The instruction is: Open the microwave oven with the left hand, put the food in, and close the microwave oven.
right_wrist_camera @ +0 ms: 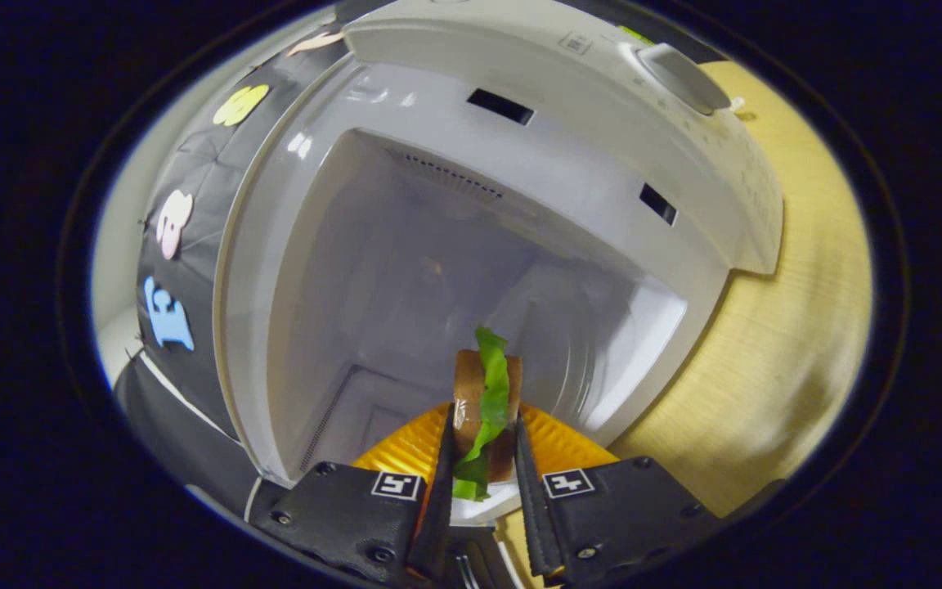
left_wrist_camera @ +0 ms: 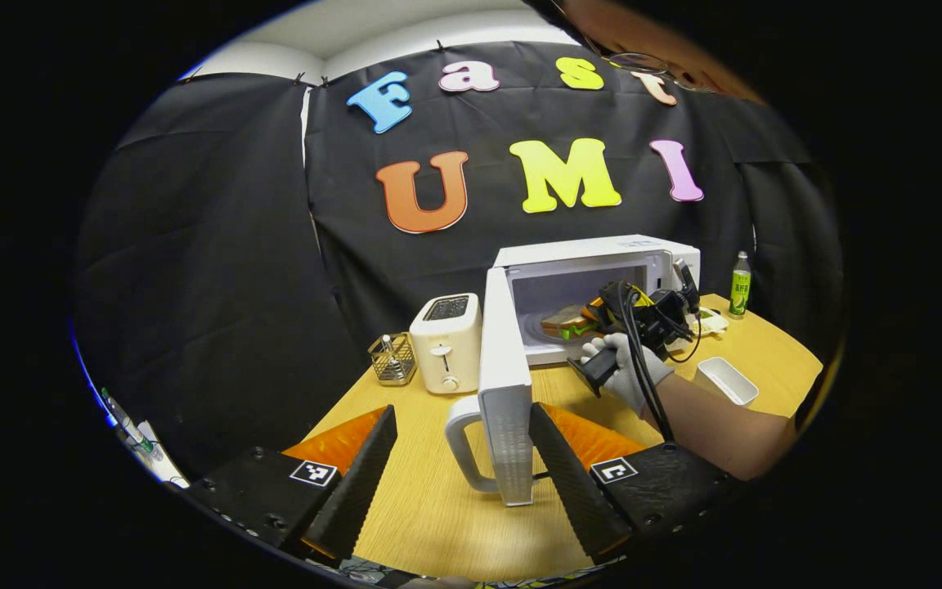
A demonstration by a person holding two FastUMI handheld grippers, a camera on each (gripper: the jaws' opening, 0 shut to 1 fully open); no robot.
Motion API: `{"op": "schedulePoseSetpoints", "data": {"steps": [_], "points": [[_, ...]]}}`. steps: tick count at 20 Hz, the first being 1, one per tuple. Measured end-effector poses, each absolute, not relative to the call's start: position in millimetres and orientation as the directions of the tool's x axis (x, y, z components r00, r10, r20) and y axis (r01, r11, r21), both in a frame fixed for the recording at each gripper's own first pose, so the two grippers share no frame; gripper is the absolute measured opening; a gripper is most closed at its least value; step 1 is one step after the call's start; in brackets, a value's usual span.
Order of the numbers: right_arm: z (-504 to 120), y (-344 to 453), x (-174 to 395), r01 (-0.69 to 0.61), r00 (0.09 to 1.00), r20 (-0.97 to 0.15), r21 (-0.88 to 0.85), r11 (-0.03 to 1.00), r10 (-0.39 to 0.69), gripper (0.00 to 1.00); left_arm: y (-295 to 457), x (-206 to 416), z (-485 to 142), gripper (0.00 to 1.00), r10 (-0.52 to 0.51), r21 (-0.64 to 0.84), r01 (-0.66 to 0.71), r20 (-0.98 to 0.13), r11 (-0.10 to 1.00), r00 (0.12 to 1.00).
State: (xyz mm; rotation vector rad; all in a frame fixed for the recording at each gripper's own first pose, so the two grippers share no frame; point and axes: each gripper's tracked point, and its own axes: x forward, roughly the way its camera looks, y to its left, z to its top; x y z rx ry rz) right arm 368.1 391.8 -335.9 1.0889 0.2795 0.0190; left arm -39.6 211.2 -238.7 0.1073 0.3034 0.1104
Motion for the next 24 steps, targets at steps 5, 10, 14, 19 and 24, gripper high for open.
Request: {"op": "schedulePoseSetpoints", "data": {"steps": [5, 10, 14, 19, 24], "points": [[-339.1, 360.4, 367.9, 0.143, 0.968, -0.249, 0.632, 0.762, 0.025, 0.55, 211.7, -37.2, -242.1, 0.96, 0.134, 0.110, -0.106, -0.291, 0.988, 0.947], [-324.6, 346.5, 356.1, 0.116, 0.973, -0.230, 0.481, 0.869, -0.002, 1.00, 211.8, -38.5, -239.5, 0.97, 0.137, 0.129, -0.104, -0.278, 0.986, 0.951], [-312.9, 350.3, 328.8, 0.050, 0.967, -0.244, 0.452, 0.891, 0.070, 1.00, 209.8, -40.3, -234.4, 0.97, 0.137, 0.135, -0.105, -0.263, 0.985, 0.955], [-276.3, 328.8, 275.0, -0.038, 0.953, -0.262, 0.390, 0.920, 0.150, 0.90, 208.2, -46.6, -226.2, 0.97, 0.133, 0.132, -0.102, -0.255, 0.986, 0.958], [-206.1, 262.9, 222.4, -0.082, 0.956, -0.250, 0.279, 0.957, 0.155, 1.00, 205.0, -55.5, -219.7, 0.97, 0.117, 0.109, -0.091, -0.259, 0.990, 0.959]]}}
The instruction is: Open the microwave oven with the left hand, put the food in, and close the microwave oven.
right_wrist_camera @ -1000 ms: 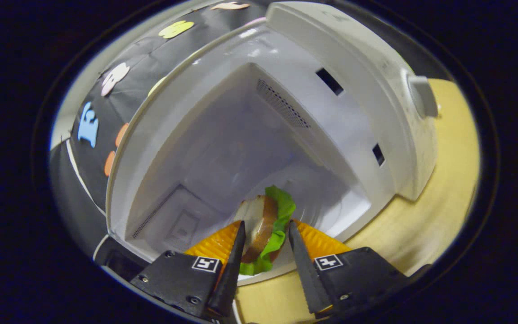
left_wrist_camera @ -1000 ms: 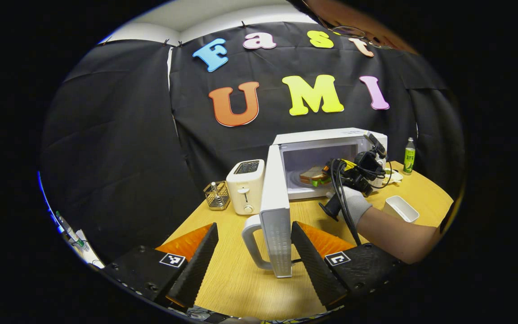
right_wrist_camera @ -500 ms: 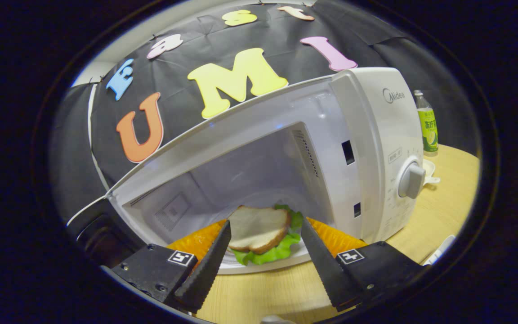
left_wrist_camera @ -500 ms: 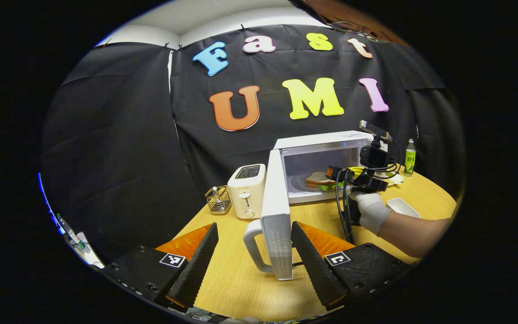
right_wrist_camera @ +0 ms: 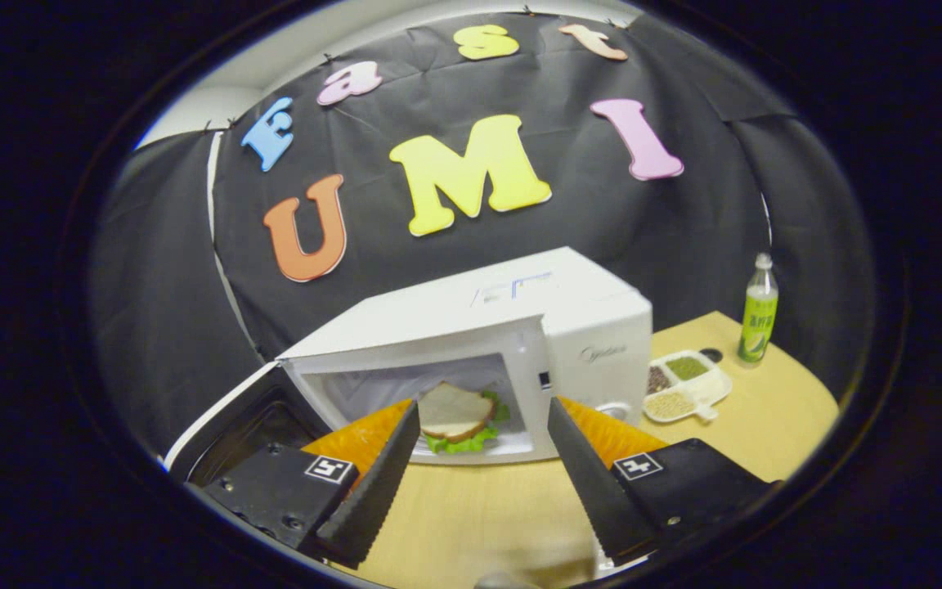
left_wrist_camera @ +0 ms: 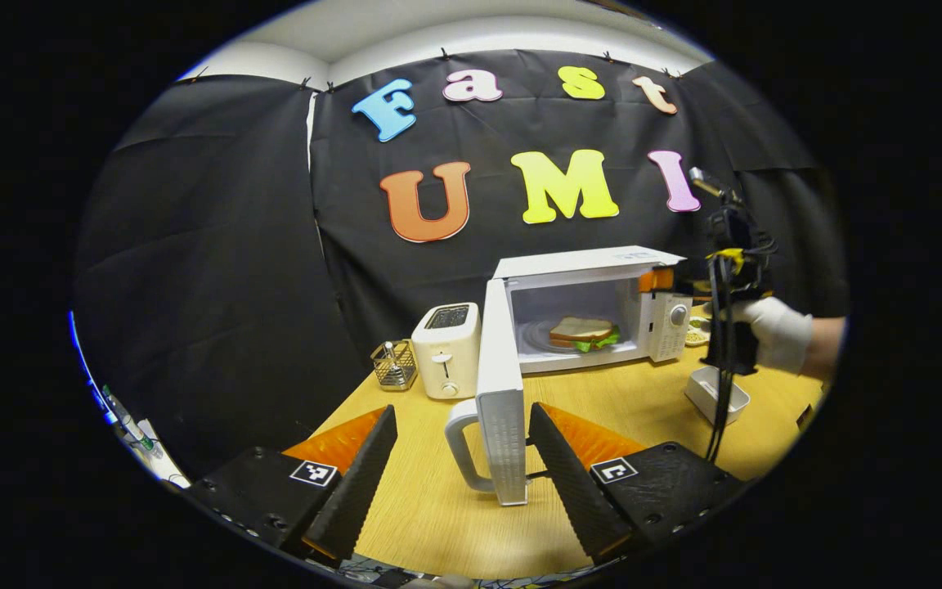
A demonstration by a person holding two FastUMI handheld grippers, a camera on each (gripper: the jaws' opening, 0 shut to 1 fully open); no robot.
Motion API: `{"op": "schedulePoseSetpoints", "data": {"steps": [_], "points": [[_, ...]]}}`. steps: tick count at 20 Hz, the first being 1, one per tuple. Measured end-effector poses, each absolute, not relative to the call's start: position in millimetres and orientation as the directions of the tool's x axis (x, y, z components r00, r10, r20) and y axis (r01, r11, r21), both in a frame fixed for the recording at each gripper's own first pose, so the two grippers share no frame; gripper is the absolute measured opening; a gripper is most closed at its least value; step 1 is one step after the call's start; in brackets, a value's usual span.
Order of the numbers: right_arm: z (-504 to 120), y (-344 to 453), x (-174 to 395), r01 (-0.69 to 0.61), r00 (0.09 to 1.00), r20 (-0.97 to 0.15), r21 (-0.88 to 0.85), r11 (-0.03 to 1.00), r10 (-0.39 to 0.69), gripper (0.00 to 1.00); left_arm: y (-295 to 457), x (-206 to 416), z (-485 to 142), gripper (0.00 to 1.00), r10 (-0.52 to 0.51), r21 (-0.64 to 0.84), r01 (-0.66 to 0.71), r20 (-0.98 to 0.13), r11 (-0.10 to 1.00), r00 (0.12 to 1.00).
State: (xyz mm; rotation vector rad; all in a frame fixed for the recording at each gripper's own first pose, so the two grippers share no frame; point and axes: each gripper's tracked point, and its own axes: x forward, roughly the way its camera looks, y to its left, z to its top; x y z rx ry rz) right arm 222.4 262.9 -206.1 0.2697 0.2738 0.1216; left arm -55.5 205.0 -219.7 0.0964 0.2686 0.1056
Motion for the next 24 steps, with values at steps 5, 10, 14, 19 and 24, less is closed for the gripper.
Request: {"op": "schedulePoseSetpoints", "data": {"steps": [5, 10, 14, 19, 24], "points": [[-119.3, 202.3, 159.3, -0.123, 0.973, -0.177, 0.157, 0.980, 0.150, 1.00, 203.3, -52.9, -189.3, 0.96, 0.112, 0.117, -0.088, -0.213, 0.989, 0.971], [-80.3, 143.4, 103.2, -0.091, 0.982, -0.157, 0.086, 0.992, 0.103, 0.92, 184.7, -31.9, -146.0, 0.96, 0.061, 0.095, -0.045, -0.166, 0.994, 0.984], [-77.3, 101.3, 68.6, -0.026, 0.986, -0.161, 0.093, 0.995, 0.041, 1.00, 166.4, -17.5, -113.0, 0.96, 0.009, 0.106, 0.003, -0.113, 0.994, 0.994], [-86.1, 62.4, 41.5, 0.050, 0.982, -0.185, 0.110, 0.993, -0.029, 1.00, 151.1, 1.1, -97.2, 0.76, -0.064, 0.091, 0.072, -0.082, 0.993, 0.995], [-84.5, 47.2, 38.6, 0.078, 0.979, -0.199, 0.114, 0.990, -0.055, 0.92, 184.5, 8.6, -102.1, 0.11, 0.026, 0.116, -0.017, -0.072, 0.993, 0.997]]}}
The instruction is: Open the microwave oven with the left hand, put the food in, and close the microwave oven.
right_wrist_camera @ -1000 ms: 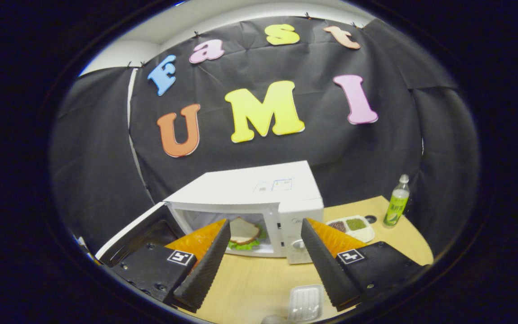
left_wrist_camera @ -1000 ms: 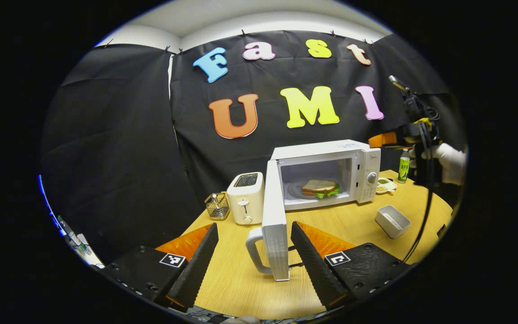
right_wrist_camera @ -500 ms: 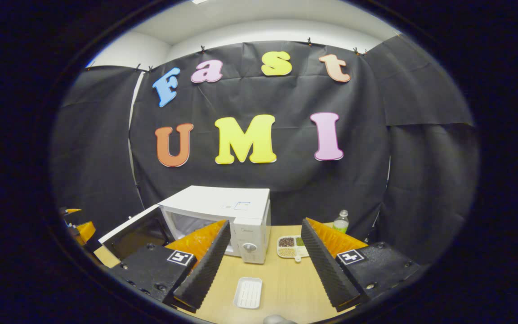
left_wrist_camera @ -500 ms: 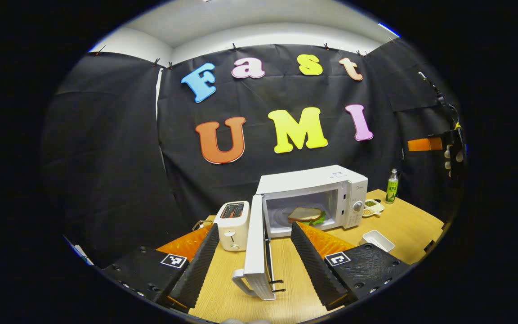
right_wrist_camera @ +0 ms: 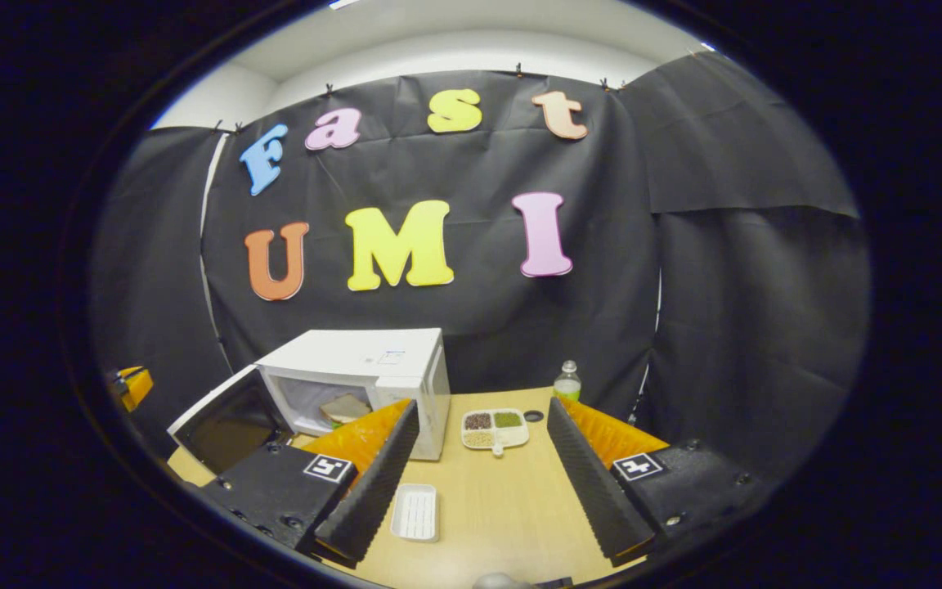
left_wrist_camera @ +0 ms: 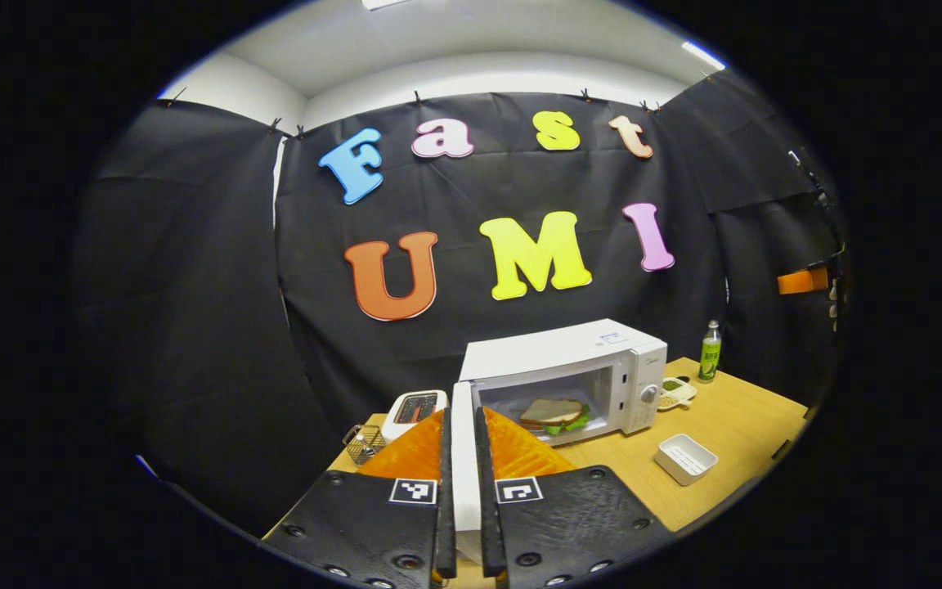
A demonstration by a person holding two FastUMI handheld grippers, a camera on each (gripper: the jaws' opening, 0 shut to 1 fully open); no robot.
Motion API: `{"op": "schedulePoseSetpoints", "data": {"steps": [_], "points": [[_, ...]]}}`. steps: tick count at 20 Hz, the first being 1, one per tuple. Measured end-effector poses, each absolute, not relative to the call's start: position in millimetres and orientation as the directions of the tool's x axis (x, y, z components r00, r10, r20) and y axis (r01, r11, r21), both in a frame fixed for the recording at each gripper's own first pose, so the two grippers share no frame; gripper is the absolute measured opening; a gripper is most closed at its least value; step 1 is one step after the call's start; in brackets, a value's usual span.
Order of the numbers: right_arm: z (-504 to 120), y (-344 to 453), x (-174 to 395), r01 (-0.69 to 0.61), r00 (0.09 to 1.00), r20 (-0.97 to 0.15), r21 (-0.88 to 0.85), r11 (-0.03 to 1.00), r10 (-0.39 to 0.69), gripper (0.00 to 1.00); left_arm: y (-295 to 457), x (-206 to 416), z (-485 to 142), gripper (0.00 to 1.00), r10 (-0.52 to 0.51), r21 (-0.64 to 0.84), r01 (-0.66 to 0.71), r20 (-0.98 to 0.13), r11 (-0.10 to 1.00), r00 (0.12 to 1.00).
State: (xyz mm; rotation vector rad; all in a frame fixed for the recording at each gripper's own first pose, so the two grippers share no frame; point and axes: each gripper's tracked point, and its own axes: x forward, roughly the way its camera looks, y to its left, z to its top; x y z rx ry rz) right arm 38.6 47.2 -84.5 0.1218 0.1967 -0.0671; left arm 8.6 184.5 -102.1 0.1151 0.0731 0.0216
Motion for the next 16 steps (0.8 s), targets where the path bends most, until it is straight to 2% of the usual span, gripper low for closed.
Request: {"op": "schedulePoseSetpoints", "data": {"steps": [1, 2, 6, 7, 8, 9, 10, 15, 16], "points": [[-85.8, 47.2, 39.6, 0.075, 0.978, -0.204, 0.114, 0.991, -0.050, 0.92, 195.9, 11.6, -111.0, 0.06, 0.060, 0.123, -0.050, -0.077, 0.991, 0.995], [-86.5, 47.5, 39.6, 0.070, 0.976, -0.212, 0.114, 0.991, -0.045, 1.00, 208.6, 10.5, -121.7, 0.01, 0.080, 0.123, -0.068, -0.098, 0.990, 0.992], [-85.8, 49.9, 37.8, 0.053, 0.972, -0.235, 0.115, 0.992, -0.025, 1.00, 251.9, 1.2, -171.9, 0.00, 0.154, 0.094, -0.139, -0.178, 0.986, 0.972], [-85.2, 51.3, 35.7, 0.049, 0.970, -0.241, 0.116, 0.992, -0.020, 0.92, 263.6, -1.3, -183.7, 0.00, 0.170, 0.086, -0.156, -0.192, 0.984, 0.967], [-85.0, 52.6, 34.1, 0.046, 0.969, -0.248, 0.117, 0.992, -0.016, 0.92, 270.4, -3.5, -193.4, 0.00, 0.181, 0.081, -0.168, -0.190, 0.982, 0.965], [-86.1, 54.5, 32.0, 0.041, 0.967, -0.256, 0.119, 0.992, -0.010, 0.92, 274.9, -5.1, -208.4, 0.00, 0.183, 0.075, -0.170, -0.213, 0.983, 0.960], [-87.0, 55.8, 31.2, 0.037, 0.964, -0.267, 0.121, 0.992, -0.003, 1.00, 277.2, -4.7, -222.1, 0.00, 0.186, 0.071, -0.174, -0.229, 0.982, 0.955], [-90.1, 59.0, 26.6, 0.037, 0.952, -0.306, 0.137, 0.990, 0.007, 1.00, 270.4, 6.9, -265.2, 0.00, 0.157, 0.027, -0.155, -0.267, 0.987, 0.951], [-89.9, 59.9, 25.8, 0.034, 0.951, -0.309, 0.134, 0.990, 0.009, 0.92, 263.5, 9.7, -266.9, 0.00, 0.136, 0.013, -0.137, -0.272, 0.990, 0.953]]}}
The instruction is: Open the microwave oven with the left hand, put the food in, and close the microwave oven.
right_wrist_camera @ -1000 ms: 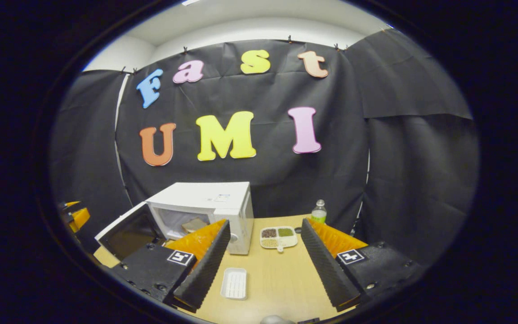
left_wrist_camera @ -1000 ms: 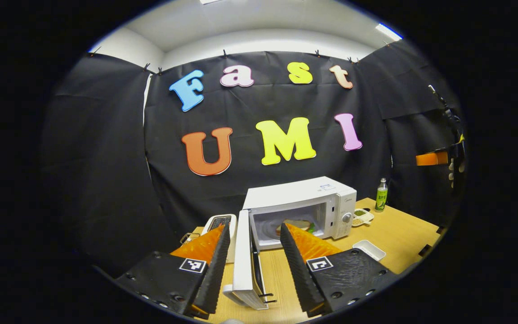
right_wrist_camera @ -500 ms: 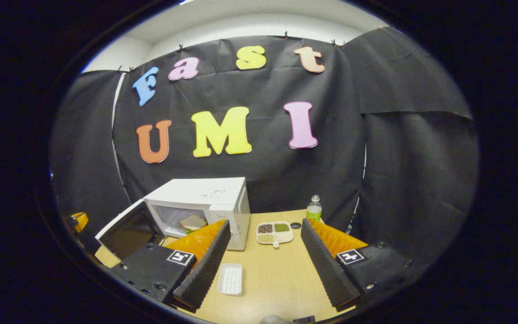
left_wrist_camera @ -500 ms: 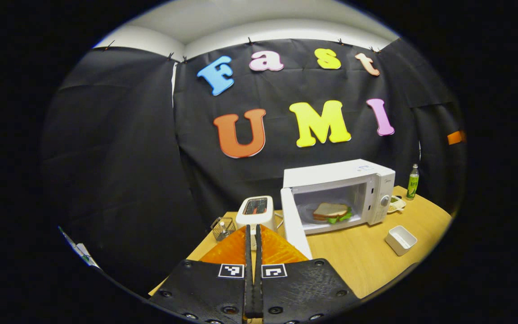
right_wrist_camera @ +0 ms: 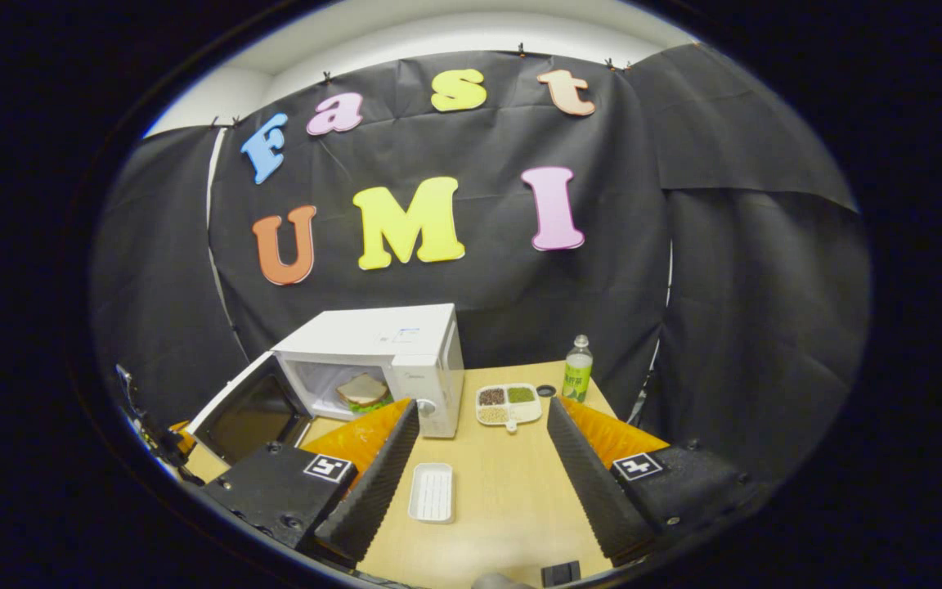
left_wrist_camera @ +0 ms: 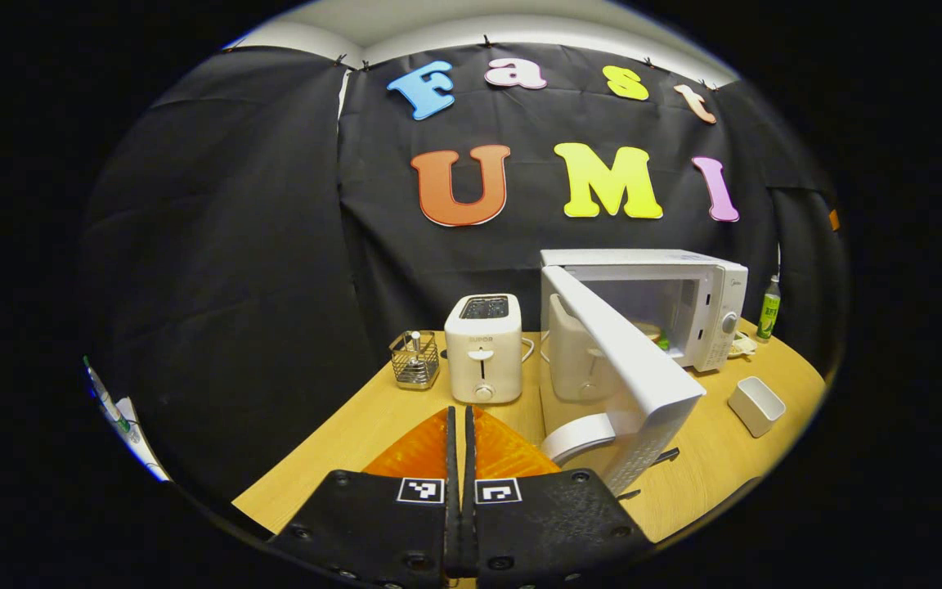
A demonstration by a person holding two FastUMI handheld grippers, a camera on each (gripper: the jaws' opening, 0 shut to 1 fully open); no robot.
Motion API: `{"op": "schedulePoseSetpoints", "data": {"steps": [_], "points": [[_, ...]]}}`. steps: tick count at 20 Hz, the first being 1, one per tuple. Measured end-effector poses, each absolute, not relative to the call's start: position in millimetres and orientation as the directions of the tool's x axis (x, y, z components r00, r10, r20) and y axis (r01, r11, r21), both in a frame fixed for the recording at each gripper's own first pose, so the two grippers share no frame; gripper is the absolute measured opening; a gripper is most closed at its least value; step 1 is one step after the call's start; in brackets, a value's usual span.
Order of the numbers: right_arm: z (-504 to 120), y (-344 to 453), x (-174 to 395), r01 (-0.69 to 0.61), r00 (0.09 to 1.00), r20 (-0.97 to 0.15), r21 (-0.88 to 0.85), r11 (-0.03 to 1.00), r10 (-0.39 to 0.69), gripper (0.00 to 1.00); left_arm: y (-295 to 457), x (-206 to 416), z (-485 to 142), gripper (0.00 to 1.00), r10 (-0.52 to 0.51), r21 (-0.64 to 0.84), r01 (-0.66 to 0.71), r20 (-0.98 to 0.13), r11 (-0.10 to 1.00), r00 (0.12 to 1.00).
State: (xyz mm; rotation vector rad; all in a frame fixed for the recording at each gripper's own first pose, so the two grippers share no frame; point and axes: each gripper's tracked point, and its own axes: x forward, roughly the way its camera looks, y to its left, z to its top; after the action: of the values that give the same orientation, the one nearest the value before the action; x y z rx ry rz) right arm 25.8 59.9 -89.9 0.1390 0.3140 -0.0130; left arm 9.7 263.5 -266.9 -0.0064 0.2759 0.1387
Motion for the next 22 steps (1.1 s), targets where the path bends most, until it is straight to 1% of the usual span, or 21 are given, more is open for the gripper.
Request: {"op": "schedulePoseSetpoints", "data": {"steps": [1, 2, 9, 10, 14, 22], "points": [[-89.0, 61.3, 25.5, 0.032, 0.950, -0.311, 0.129, 0.991, 0.010, 0.92, 257.6, 12.5, -266.2, 0.00, 0.134, 0.019, -0.133, -0.259, 0.991, 0.957], [-88.6, 61.8, 25.4, 0.029, 0.950, -0.314, 0.124, 0.992, 0.011, 1.00, 254.1, 16.7, -265.9, 0.00, 0.131, 0.036, -0.126, -0.263, 0.991, 0.956], [-88.8, 55.5, 20.9, 0.028, 0.947, -0.320, 0.117, 0.993, 0.011, 1.00, 213.1, 16.4, -267.8, 0.00, 0.060, 0.060, -0.046, -0.265, 0.997, 0.962], [-88.2, 52.4, 20.5, 0.032, 0.947, -0.320, 0.122, 0.992, 0.009, 0.92, 204.9, 16.8, -268.4, 0.00, 0.048, 0.055, -0.034, -0.267, 0.998, 0.963], [-88.0, 44.3, 17.0, 0.041, 0.948, -0.319, 0.140, 0.989, 0.006, 0.92, 165.9, 15.5, -268.9, 0.00, -0.011, 0.034, 0.020, -0.272, 0.999, 0.962], [-100.5, 32.6, 15.6, 0.049, 0.940, -0.342, 0.148, 0.988, 0.005, 0.92, 84.8, 35.4, -267.5, 0.00, -0.148, 0.007, 0.156, -0.274, 0.988, 0.950]]}}
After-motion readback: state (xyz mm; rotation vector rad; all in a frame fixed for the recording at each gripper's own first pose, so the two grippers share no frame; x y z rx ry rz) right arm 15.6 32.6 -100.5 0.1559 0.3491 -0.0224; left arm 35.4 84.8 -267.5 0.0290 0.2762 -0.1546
